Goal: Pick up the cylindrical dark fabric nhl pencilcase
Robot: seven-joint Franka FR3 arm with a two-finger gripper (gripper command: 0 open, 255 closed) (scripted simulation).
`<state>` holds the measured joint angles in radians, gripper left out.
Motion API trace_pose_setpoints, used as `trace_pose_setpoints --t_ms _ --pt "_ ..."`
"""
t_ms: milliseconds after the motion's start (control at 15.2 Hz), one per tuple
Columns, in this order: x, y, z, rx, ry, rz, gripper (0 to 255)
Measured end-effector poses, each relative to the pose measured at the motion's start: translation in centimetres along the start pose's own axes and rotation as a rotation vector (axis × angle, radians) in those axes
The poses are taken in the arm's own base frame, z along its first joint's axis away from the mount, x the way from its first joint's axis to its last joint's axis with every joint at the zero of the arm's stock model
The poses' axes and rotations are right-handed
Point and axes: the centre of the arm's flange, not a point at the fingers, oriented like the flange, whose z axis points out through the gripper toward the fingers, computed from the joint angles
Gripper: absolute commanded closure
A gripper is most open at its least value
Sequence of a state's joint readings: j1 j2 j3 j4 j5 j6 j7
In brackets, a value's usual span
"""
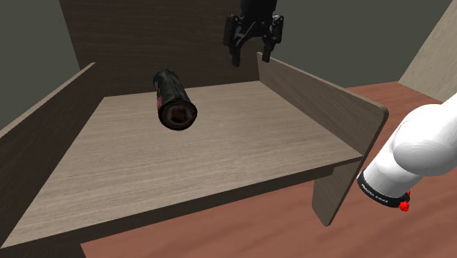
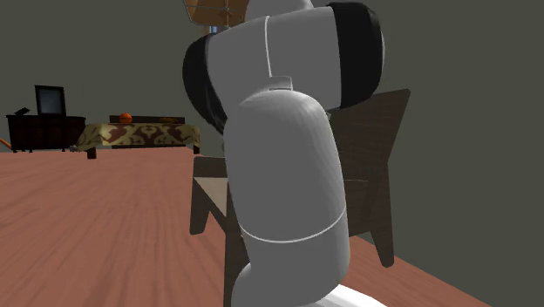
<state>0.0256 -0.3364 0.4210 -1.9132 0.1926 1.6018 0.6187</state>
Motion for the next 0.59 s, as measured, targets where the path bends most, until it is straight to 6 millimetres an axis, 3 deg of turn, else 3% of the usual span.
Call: trace_pose_setpoints --t_ms 594 --pt "3.3 -10.9 0.8 0.007 0.002 0.080 0"
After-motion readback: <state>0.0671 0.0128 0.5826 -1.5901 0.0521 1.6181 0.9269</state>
